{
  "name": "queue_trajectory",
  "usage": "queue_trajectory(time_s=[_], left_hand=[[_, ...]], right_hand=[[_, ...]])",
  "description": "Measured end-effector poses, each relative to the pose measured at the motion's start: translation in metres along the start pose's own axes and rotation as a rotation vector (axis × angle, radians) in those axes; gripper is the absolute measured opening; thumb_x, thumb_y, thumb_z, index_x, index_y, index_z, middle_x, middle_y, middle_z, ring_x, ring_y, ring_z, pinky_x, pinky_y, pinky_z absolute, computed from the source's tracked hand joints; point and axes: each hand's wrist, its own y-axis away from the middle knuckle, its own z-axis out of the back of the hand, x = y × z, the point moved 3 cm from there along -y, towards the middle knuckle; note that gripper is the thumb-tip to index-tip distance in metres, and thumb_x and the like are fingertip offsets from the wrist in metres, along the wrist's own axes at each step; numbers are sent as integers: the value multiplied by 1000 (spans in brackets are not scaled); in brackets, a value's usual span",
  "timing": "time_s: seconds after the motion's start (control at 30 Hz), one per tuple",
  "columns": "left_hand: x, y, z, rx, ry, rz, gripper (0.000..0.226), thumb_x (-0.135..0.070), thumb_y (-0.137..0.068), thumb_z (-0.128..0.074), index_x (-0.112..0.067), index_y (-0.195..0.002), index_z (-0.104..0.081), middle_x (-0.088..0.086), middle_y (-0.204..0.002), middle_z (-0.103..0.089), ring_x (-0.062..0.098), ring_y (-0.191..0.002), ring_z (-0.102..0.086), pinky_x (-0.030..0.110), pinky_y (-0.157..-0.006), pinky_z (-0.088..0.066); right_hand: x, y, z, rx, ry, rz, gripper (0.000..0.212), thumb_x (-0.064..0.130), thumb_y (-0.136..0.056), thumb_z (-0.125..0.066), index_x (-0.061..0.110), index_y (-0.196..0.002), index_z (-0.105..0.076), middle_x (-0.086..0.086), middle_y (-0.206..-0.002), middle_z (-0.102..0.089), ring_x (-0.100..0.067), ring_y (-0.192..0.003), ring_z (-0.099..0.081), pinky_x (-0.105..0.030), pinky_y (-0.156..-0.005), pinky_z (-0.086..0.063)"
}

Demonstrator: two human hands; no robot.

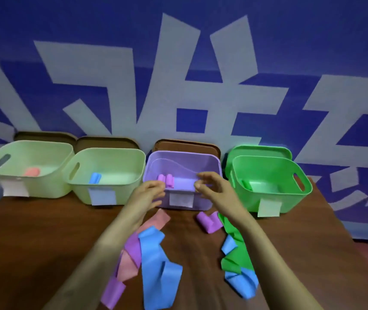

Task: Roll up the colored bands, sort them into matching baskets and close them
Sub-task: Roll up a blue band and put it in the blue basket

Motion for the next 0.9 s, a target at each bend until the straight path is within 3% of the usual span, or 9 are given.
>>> queue_trajectory(time_s=[0.1, 0.17, 0.23, 0.3, 0.4, 0.5, 0.6, 0.77, 0.9], left_hand=[[54, 3, 40, -113, -103, -19, 11, -6, -92, -57, -10, -100, -61, 7, -98, -61, 15, -91, -58, 21, -77, -46], [89, 2, 60, -156, -204, -51, 17, 3, -88, -59, -6, -103, -59, 11, -100, -60, 19, -96, -57, 17, -77, -46], [124, -2, 74, -187, -392, -103, 23, 5, -85, -62, -10, -103, -59, 10, -107, -61, 23, -106, -55, 24, -91, -43], [154, -7, 80, -205, -607, -179, 27, 1, -84, -64, -11, -108, -62, 9, -114, -60, 24, -113, -53, 30, -101, -37], [186, -7, 79, -234, -698, -278, 28, -3, -86, -64, -8, -113, -63, 6, -120, -61, 23, -120, -47, 25, -104, -27], [200, -4, 78, -297, -677, -419, 21, -7, -87, -64, -11, -108, -66, 1, -114, -63, 16, -116, -46, 16, -97, -24], [204, -5, 80, -316, -726, -556, 14, -7, -85, -67, -10, -98, -70, 0, -103, -66, 13, -106, -50, 21, -95, -31], [197, 2, 77, -251, -532, -623, 6, -5, -86, -66, -9, -85, -70, -4, -86, -65, 4, -84, -56, 2, -77, -36], [189, 12, 81, -136, -628, -547, 8, -8, -89, -62, -6, -88, -70, 8, -96, -71, 14, -90, -59, 22, -85, -43]], right_hand=[[-46, 3, -52, 60, -7, -37, 23, 9, -87, -66, 16, -108, -59, 5, -89, -63, -10, -80, -57, -19, -73, -47], [-79, 10, -82, 108, 16, -81, 29, 7, -87, -66, 12, -115, -58, 2, -99, -64, -12, -91, -59, -13, -78, -48], [-111, 19, -109, 192, 83, -98, 45, 12, -86, -68, 14, -128, -52, -1, -120, -60, -14, -108, -57, -21, -92, -48], [-137, 28, -128, 269, 233, -51, 64, 22, -84, -72, 16, -140, -41, 4, -138, -47, -12, -123, -48, -27, -106, -38], [-161, 42, -143, 289, 414, 78, 80, 36, -84, -71, 17, -148, -27, 14, -140, -30, -3, -131, -27, -18, -110, -21], [-174, 52, -151, 200, 491, 233, 69, 38, -87, -66, 15, -145, -35, 10, -144, -34, -4, -133, -27, -19, -112, -21], [-181, 50, -155, 120, 566, 280, 42, 31, -91, -61, 15, -130, -55, 1, -142, -44, -12, -133, -35, -22, -108, -28], [-176, 61, -153, 51, 543, 344, 22, 20, -95, -56, 4, -100, -70, -6, -115, -65, -19, -105, -57, -29, -90, -40], [-170, 96, -148, 51, 448, 258, 23, 21, -98, -50, 6, -91, -67, -3, -94, -68, -14, -85, -55, -33, -80, -42]])
